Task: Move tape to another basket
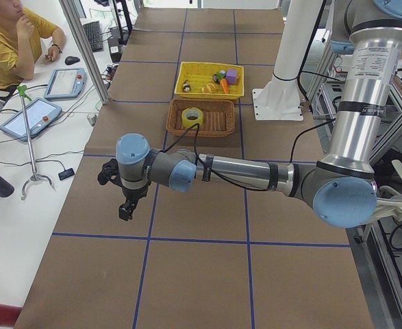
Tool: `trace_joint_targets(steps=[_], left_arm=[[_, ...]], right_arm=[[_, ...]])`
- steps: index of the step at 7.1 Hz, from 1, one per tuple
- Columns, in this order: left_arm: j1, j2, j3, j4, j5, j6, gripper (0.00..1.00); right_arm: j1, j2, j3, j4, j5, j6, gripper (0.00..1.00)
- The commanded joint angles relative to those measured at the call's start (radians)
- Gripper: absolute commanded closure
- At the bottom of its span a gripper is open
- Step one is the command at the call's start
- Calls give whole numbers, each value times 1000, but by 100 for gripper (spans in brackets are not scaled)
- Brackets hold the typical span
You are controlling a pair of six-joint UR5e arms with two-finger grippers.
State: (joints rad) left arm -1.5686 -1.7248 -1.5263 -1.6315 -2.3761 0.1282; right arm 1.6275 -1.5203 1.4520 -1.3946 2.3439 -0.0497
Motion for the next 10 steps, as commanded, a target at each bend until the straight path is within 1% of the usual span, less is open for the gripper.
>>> trace_joint_targets(steps=[1, 2, 3, 4, 6, 7, 8, 10], left_arm=[[-21, 33, -12, 61, 77, 45, 1], [-19, 36, -2, 59, 130, 47, 1], [-22, 37, -27, 59, 126, 48, 1], [-19, 50, -19, 47, 130, 35, 1], [-19, 51, -37, 38, 133, 37, 1], [-16, 50, -32, -11, 136, 36, 1], [-16, 54, -32, -31, 133, 39, 1], [-5, 76, -38, -36, 126, 41, 1]], right_arm=[[0, 0, 2, 0, 2, 1, 0], [0, 2, 1, -1, 0, 1, 0], [0, 5, -1, -1, -2, 1, 0], [0, 6, 2, -1, 0, 2, 0], [0, 11, 4, -1, 0, 10, 0], [-2, 11, 4, -1, 2, 11, 0], [-2, 12, 4, -1, 2, 17, 0], [-2, 12, 5, 0, 0, 19, 0]])
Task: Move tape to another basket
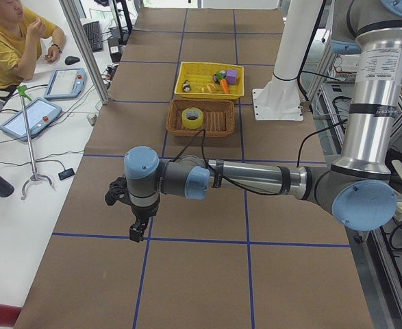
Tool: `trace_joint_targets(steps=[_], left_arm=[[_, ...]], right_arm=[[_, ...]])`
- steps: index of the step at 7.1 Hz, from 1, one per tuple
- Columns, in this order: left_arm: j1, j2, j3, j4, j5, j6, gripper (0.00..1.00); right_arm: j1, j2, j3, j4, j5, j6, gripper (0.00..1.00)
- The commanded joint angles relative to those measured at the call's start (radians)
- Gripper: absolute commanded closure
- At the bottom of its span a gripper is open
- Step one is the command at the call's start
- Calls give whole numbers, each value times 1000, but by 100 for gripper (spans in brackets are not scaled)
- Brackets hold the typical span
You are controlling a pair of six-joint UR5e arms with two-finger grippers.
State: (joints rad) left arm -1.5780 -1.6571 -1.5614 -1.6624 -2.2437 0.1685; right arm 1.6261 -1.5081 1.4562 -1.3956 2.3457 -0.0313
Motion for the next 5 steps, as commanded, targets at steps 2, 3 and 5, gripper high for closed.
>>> trace_joint_targets(steps=[2, 3, 5], left_arm=[[4, 11, 0, -5, -4, -9, 1], [4, 11, 0, -4, -5, -9, 1], [4, 23, -2, -5, -7, -7, 1]], right_arm=[[0, 0, 9, 0, -3, 2, 0], [0, 0, 9, 0, -6, 1, 0], [0, 9, 18, 0, -54, 1, 0]])
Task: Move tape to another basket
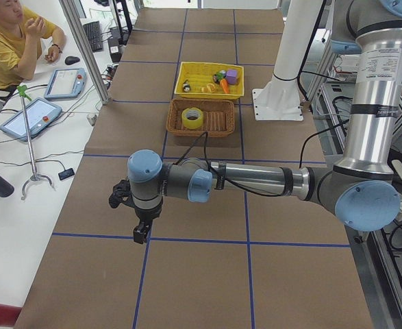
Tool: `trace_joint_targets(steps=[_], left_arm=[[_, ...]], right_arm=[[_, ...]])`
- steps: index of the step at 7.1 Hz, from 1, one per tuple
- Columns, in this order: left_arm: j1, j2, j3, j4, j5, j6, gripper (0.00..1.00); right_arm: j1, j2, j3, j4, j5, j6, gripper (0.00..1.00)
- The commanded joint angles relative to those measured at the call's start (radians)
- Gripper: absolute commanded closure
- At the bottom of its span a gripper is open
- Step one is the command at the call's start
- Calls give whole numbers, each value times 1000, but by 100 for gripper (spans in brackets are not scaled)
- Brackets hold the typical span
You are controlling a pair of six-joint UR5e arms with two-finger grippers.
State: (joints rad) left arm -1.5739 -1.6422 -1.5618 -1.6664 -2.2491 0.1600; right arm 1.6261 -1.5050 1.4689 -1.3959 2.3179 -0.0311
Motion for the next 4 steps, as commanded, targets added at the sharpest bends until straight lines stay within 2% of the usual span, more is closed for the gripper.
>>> trace_joint_targets(steps=[1, 4], left_arm=[[0, 12, -1, -1, -1, 1, 1], [0, 12, -1, -1, 0, 0, 1]], right_arm=[[0, 17, 10, -8, -40, 2, 0], [-14, 26, 8, -18, -61, 2, 0]])
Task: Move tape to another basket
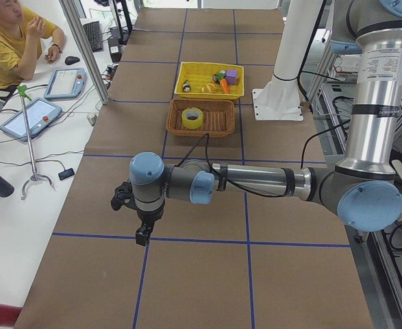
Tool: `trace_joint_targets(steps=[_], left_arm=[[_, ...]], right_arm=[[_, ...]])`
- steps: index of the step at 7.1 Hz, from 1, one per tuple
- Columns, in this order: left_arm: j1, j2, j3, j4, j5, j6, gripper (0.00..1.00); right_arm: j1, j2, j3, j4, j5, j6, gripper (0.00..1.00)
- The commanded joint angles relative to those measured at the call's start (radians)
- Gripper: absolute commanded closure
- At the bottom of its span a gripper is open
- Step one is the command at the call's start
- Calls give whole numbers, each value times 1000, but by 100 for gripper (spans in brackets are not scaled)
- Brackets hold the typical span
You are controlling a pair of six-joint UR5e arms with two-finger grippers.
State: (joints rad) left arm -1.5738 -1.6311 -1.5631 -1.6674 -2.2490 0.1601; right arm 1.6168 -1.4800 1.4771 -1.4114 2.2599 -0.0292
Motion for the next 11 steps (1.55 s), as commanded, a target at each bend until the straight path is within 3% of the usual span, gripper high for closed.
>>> trace_joint_targets(steps=[1, 3, 11], left_arm=[[0, 0, 1, 0, 0, -1, 1], [0, 0, 0, 0, 0, -1, 1], [0, 0, 0, 2, 0, -1, 1]], right_arm=[[-8, 3, 9, -23, 0, -1, 0], [-11, -15, 112, -147, -2, -17, 0], [-14, -34, 112, -138, 39, -3, 0]])
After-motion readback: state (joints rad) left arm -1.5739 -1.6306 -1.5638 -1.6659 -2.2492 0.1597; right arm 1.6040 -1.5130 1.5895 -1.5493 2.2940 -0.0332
